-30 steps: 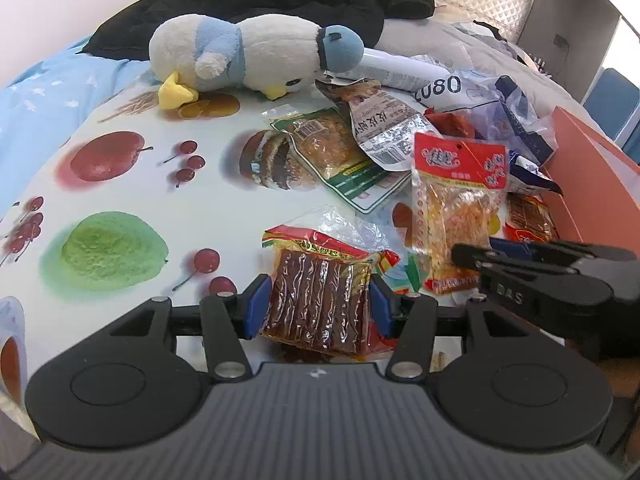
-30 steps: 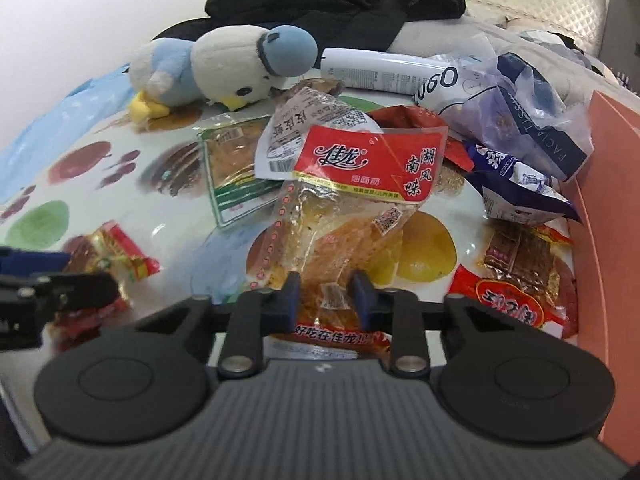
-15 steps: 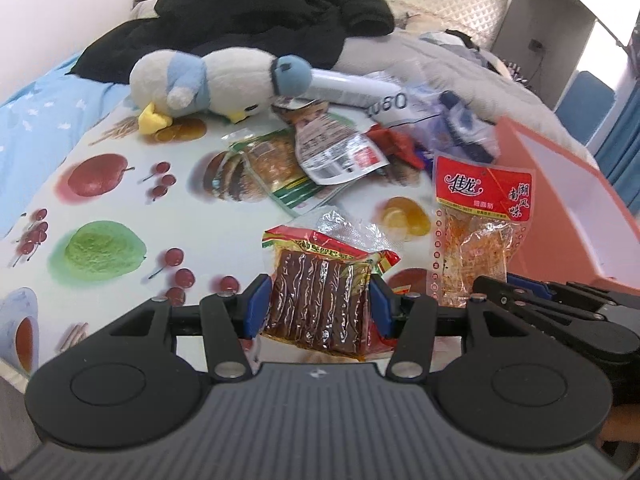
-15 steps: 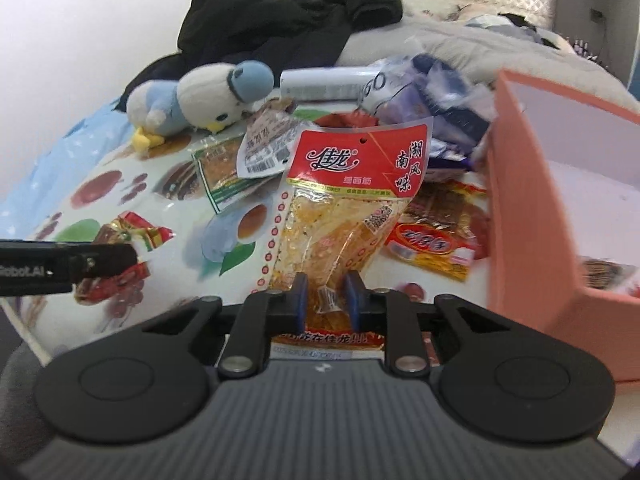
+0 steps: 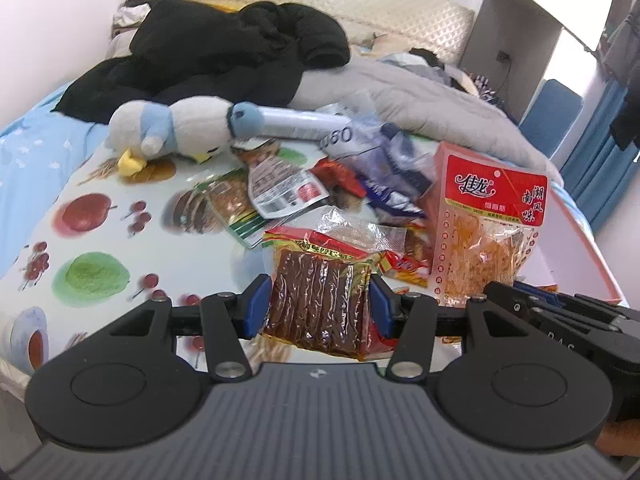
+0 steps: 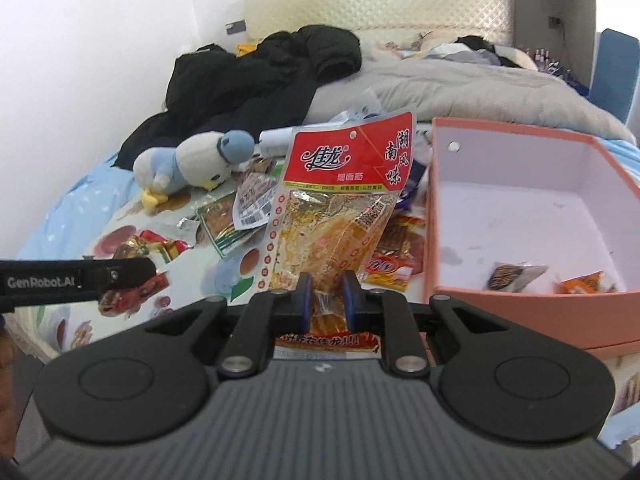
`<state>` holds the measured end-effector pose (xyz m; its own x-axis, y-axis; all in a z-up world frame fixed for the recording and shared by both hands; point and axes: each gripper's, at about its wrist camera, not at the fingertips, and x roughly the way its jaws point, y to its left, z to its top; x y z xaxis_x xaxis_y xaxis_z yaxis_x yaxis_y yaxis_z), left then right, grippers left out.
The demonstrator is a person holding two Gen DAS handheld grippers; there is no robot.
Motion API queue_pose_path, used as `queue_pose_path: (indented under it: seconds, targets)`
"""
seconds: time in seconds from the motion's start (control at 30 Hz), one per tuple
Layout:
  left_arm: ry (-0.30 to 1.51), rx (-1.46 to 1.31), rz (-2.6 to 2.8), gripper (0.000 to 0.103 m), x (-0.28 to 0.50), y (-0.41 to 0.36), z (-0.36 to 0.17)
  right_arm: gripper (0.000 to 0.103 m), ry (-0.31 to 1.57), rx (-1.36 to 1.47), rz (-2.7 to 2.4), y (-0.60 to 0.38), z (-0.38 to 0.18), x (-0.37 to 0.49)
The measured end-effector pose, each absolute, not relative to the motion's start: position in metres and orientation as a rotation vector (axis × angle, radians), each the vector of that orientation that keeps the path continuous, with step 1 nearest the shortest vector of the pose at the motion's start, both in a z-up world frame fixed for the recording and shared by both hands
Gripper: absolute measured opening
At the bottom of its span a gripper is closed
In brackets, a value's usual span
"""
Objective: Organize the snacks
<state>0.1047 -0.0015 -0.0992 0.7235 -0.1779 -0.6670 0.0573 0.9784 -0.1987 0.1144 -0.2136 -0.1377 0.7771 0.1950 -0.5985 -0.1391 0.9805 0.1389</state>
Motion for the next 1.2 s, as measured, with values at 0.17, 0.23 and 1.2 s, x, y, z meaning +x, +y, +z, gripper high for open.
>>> queue_pose_path:
  seconds: [0.17,0.23,1.2]
  targets:
    - [0.727,-0.159,-0.179,0.058,0.093,-0.019,-0.08,0.019,0.628,0.097,0.156,-0.225,-0.119,0.097]
    - [0.72,-0.155,-0.198,0.058,0.088,-0.028,-0.073,0.019,0.617,0.1,0.144,-0.229,-0.112,0.09]
    - [0.772,-0.079,-0.457,0.058,0.137,-0.188,-0.048,0.018,0.569,0.171,-0.08,-0.351,-0.082,0.073]
